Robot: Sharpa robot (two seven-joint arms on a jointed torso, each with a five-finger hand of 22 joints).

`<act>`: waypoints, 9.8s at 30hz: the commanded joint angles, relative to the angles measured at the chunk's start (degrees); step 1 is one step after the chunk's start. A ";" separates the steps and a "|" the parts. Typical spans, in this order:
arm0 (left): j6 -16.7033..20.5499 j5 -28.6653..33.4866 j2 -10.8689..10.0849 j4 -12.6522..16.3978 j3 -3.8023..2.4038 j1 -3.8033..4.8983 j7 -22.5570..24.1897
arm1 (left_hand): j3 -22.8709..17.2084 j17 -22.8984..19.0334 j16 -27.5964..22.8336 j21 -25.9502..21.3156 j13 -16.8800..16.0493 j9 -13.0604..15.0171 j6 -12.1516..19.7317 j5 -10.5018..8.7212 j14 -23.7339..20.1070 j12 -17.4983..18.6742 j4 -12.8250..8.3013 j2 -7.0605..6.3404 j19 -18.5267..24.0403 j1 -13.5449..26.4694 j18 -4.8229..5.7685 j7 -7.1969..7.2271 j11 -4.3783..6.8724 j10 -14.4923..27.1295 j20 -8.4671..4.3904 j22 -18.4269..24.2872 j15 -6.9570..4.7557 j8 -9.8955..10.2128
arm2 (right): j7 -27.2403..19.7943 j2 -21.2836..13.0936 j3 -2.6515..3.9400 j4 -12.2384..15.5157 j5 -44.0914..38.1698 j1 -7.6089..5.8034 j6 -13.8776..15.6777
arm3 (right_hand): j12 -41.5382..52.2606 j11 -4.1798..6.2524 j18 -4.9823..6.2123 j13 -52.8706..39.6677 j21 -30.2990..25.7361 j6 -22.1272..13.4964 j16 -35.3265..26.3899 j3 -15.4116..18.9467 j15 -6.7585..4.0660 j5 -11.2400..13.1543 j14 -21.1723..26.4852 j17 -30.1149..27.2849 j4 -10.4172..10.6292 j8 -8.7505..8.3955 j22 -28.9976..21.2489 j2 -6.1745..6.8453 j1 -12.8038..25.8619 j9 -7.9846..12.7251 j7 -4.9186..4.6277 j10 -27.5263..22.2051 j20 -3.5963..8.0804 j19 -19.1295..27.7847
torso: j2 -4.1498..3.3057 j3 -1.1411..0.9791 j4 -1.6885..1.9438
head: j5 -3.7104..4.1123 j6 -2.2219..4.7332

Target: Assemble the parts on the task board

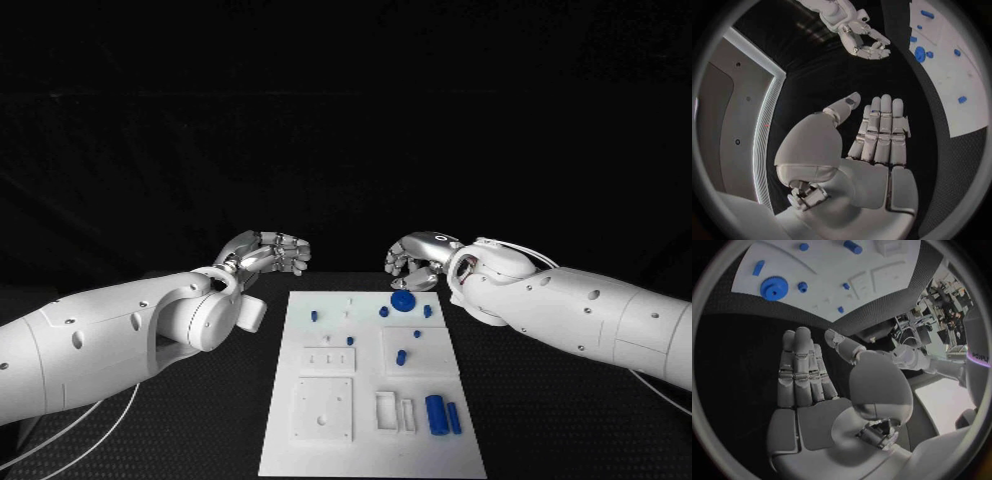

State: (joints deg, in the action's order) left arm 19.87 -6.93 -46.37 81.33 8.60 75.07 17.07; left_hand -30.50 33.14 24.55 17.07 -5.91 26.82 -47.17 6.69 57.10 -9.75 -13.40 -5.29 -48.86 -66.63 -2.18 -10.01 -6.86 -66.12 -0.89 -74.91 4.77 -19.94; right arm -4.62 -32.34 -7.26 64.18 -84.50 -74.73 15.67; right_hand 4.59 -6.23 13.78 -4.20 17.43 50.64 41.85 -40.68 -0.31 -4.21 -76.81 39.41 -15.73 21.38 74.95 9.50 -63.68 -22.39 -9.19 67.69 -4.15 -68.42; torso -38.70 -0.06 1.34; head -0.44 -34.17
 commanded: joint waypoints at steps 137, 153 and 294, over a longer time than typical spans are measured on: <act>-3.21 -1.16 -1.49 5.78 -0.30 0.17 0.92 | -0.39 0.90 -1.22 0.93 0.32 -0.12 0.52 -0.40 -0.04 1.42 -0.04 -0.16 0.88 1.78 -0.89 -0.32 -0.57 0.22 0.41 -1.34 0.53 1.00 | 15.85 11.71 -1.08 -7.40 -25.04 1.73 8.80 | 2.11 3.55 1.22 -4.67 28.76 7.79 24.77 -5.99 -3.47 1.42 1.58 2.91 -0.45 2.84 1.44 -1.88 -0.23 -3.69 3.07 8.41 5.41 -4.54 | -8.41 1.10 3.35 | 1.97 3.45; -3.24 -1.16 -1.17 5.72 -0.31 0.30 0.84 | -0.40 0.97 -1.27 0.98 0.32 -0.11 0.52 -0.41 -0.02 1.47 -0.07 -0.17 0.90 1.80 -0.90 -0.32 -0.57 0.19 0.42 -1.34 0.54 1.02 | 15.67 12.49 -1.09 -8.36 -25.11 1.74 8.25 | 1.92 3.54 1.22 -4.76 29.28 7.78 24.82 -6.15 -3.45 1.42 1.62 2.80 -0.44 2.72 1.44 -1.83 -0.14 -3.76 3.06 8.43 5.52 -4.43 | -8.66 1.12 3.34 | 1.43 3.35; -4.67 -0.66 -1.39 3.61 -0.25 0.27 1.78 | -0.88 1.80 -2.03 1.46 0.38 -0.02 0.70 1.77 0.09 2.17 -0.43 0.02 1.21 1.97 -0.92 -0.48 -0.67 0.10 0.49 -1.30 0.58 1.41 | 6.70 0.87 3.55 -8.58 -8.71 2.26 -3.37 | 64.08 5.12 1.22 -58.69 40.50 -0.05 34.60 -0.30 -4.77 1.04 3.12 12.50 4.43 -2.93 1.23 3.32 2.85 -2.75 1.63 -5.03 6.59 -2.89 | -8.65 -0.29 1.38 | 1.14 3.63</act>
State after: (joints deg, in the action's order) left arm 16.15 -7.79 -47.84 84.72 8.39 75.29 18.35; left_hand -31.29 34.85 22.87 18.18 -5.58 26.73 -46.75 8.17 57.21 -7.93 -13.86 -5.50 -48.02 -65.06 -2.58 -10.42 -7.05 -65.92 -0.51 -74.90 5.02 -18.81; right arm 2.65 -31.58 -3.61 55.68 -93.21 -72.75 13.67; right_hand 68.33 -0.93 13.21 -62.89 57.69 49.10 76.55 -40.66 -5.20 -3.55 -73.65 51.83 -11.31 18.26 74.90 13.45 -60.88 -25.18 -6.66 63.37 2.47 -71.73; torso -47.36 -0.30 2.82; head 0.78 -30.48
